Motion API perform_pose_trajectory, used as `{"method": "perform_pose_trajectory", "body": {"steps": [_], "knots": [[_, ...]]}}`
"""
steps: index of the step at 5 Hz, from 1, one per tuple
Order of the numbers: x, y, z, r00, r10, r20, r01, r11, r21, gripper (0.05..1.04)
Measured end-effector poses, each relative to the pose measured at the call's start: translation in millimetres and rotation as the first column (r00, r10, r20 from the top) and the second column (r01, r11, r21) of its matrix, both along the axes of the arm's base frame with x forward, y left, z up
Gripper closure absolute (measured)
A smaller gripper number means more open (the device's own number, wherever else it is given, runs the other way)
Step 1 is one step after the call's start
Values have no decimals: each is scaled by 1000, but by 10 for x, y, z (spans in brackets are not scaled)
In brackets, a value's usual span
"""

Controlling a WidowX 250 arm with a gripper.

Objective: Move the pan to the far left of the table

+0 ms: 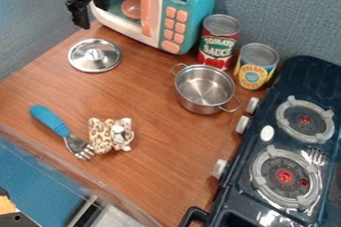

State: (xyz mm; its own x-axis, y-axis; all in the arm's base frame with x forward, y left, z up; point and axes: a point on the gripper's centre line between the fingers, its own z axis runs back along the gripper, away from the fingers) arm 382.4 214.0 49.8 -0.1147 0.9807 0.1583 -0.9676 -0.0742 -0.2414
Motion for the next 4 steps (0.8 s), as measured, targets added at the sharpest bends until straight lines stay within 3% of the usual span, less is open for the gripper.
{"method": "perform_pose_trajectory", "body": {"steps": [1,2,3,4], "knots": [[-46,-22,-207,999,-1,-45,0,1000,-23,83],[-98,-256,-361,993,-65,-98,62,997,-35,83],[-133,-507,-391,990,-112,-85,106,992,-64,83],[-166,-798,-272,982,-180,-53,177,982,-64,83]]}}
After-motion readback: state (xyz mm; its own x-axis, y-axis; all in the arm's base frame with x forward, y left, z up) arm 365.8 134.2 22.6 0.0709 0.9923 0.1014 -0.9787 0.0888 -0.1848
